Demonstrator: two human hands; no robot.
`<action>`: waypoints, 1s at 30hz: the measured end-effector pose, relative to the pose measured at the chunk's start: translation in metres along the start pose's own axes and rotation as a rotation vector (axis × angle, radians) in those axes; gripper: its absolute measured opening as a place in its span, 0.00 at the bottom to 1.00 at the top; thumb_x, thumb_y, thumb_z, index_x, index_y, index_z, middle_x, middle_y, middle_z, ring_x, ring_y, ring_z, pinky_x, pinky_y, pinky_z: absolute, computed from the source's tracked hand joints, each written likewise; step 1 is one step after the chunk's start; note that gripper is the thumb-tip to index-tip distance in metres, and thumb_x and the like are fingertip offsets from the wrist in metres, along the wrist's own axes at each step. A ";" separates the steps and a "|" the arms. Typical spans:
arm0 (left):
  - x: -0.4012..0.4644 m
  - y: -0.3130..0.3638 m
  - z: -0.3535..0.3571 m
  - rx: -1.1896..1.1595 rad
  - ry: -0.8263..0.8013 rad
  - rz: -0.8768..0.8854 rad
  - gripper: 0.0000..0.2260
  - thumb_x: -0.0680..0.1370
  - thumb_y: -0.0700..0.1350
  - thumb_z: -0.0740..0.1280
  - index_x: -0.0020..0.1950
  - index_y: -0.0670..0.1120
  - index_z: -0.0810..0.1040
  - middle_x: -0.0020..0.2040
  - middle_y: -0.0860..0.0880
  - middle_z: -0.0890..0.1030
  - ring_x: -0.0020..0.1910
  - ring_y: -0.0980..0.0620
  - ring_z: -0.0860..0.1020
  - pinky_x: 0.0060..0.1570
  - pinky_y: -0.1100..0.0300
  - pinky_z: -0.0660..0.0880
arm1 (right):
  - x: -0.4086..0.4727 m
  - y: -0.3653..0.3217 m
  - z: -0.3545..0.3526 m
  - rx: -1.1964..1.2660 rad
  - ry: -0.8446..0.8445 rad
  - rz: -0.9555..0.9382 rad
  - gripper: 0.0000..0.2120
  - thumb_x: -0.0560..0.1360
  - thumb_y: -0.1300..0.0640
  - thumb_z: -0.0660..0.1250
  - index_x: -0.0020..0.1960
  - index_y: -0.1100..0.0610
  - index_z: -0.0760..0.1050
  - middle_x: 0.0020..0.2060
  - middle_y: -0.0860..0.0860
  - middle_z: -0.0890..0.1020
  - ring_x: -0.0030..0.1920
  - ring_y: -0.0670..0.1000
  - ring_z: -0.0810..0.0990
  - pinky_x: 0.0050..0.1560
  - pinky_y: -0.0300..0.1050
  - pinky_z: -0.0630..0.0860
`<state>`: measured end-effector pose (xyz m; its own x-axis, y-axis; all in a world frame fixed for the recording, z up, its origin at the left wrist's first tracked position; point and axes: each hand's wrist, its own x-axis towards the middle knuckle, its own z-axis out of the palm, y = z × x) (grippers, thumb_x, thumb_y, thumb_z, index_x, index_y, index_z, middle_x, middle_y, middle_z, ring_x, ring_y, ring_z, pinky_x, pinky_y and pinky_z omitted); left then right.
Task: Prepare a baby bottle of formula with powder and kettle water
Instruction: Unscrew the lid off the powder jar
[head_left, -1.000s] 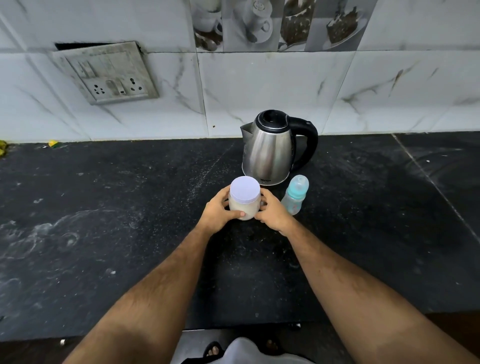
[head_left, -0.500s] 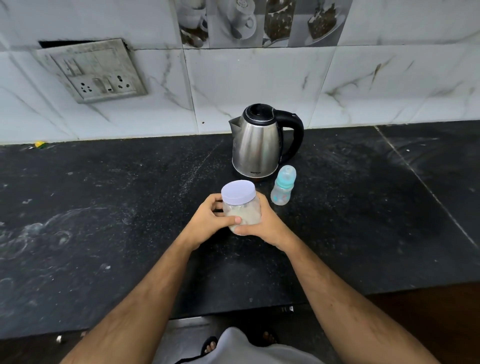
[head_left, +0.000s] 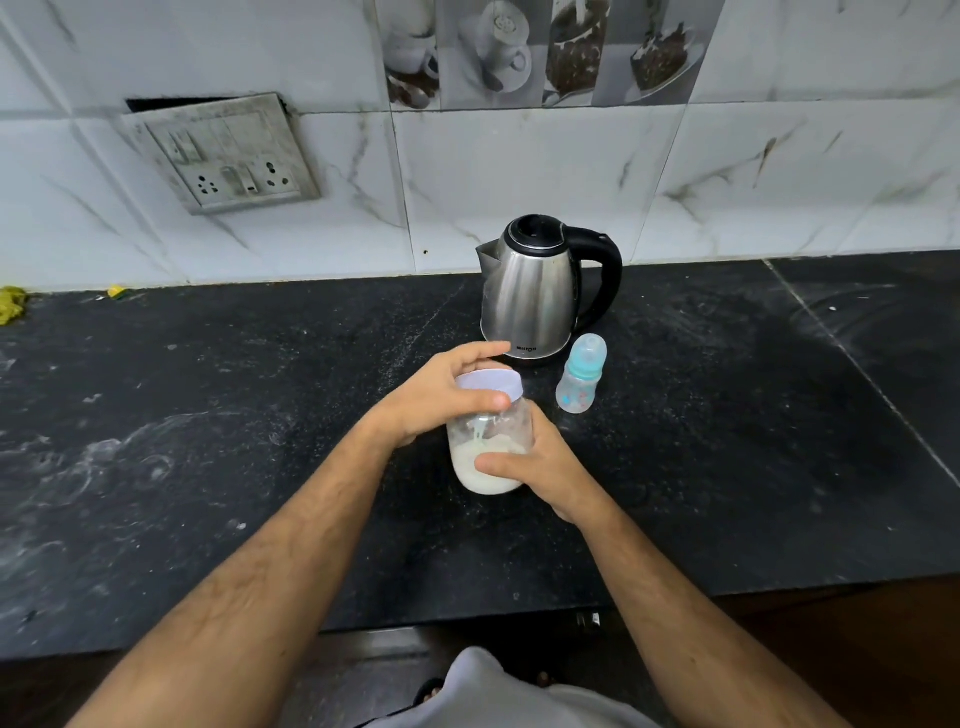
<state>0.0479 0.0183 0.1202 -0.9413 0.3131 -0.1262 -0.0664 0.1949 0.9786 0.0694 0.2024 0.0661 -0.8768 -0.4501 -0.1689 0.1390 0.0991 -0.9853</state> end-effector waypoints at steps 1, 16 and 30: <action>0.001 0.002 0.002 -0.011 0.036 0.003 0.35 0.63 0.53 0.77 0.68 0.53 0.74 0.60 0.49 0.82 0.58 0.54 0.81 0.58 0.57 0.78 | 0.001 -0.003 0.001 0.019 0.001 -0.006 0.28 0.63 0.63 0.76 0.59 0.50 0.71 0.49 0.44 0.84 0.51 0.41 0.83 0.49 0.36 0.78; -0.001 0.001 0.023 0.041 0.472 0.091 0.16 0.63 0.50 0.76 0.47 0.53 0.76 0.46 0.52 0.83 0.45 0.56 0.80 0.48 0.56 0.80 | 0.004 -0.018 0.037 -0.227 0.339 -0.012 0.38 0.58 0.49 0.80 0.64 0.50 0.67 0.51 0.43 0.79 0.51 0.44 0.80 0.53 0.44 0.79; -0.010 -0.003 0.001 -0.160 0.243 -0.047 0.28 0.73 0.49 0.72 0.72 0.51 0.69 0.64 0.49 0.80 0.62 0.54 0.79 0.65 0.55 0.74 | 0.007 -0.012 0.020 -0.267 0.276 -0.004 0.42 0.62 0.49 0.80 0.71 0.47 0.62 0.60 0.41 0.74 0.61 0.45 0.74 0.57 0.40 0.72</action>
<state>0.0581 0.0157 0.1182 -0.9863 0.0714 -0.1486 -0.1453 0.0489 0.9882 0.0711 0.1804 0.0762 -0.9731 -0.1988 -0.1164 0.0424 0.3422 -0.9387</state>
